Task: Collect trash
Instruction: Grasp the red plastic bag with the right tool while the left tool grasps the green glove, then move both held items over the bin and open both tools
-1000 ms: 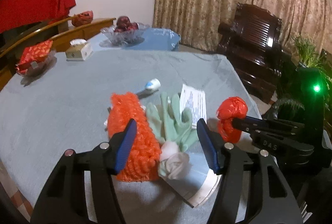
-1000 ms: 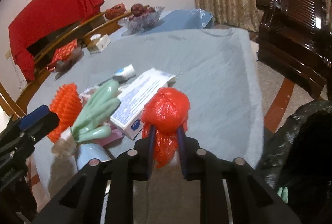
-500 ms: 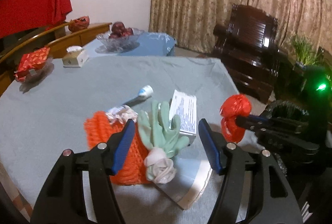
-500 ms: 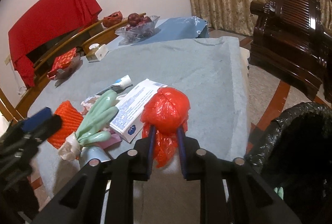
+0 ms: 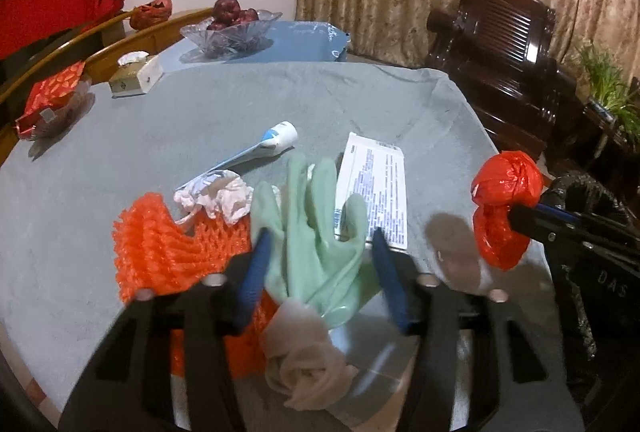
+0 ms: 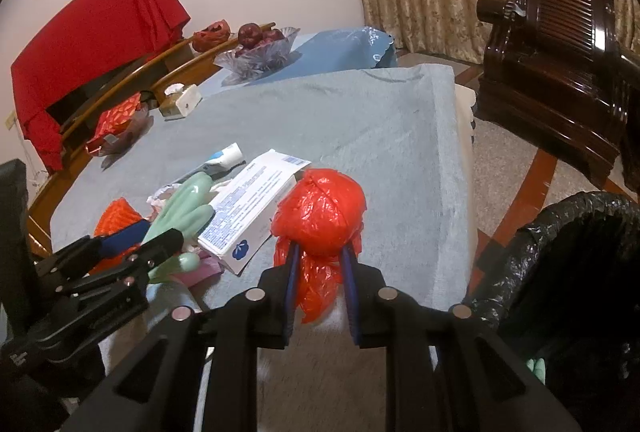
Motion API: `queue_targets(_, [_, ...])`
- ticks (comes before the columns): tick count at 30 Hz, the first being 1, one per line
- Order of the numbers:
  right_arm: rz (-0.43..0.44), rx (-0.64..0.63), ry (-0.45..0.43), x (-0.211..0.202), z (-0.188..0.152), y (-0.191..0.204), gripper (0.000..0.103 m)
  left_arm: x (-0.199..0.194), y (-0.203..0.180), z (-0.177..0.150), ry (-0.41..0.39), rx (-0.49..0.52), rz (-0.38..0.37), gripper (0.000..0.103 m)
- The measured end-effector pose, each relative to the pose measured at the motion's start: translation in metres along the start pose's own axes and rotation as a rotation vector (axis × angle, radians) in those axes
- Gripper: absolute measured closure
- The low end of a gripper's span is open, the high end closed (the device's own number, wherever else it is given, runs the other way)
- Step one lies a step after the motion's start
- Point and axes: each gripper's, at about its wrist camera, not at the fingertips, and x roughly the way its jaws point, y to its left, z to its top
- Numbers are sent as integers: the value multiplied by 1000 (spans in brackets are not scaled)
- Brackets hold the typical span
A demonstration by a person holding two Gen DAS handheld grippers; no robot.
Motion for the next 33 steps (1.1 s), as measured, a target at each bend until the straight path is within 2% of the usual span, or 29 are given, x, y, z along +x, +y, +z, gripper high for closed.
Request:
queue_targets(1, [2,2,-2,0,0,0,82,1,0,0,5,-1,-8,71])
queue_targets(5, [6,-8,-13,-5,2,2,82,0,0,1,0,-8,-23,83])
queue_targets(8, [11,-20,-24,-11,2,4,82,-4,2,1,-14,-23,-18,89])
queue_targets(15, [17,-28,-63,-30,6,9,82,-38,2,13,-106,-42,-36,91])
queue_targets(23, [28,-43,-146,-67,19,14,82,-86,-11,33,-213,-44,-101,91])
queue_targets(33, [-19,-45,-248,-140,16,2,82,-118,-60,35,-242,25,-219,91])
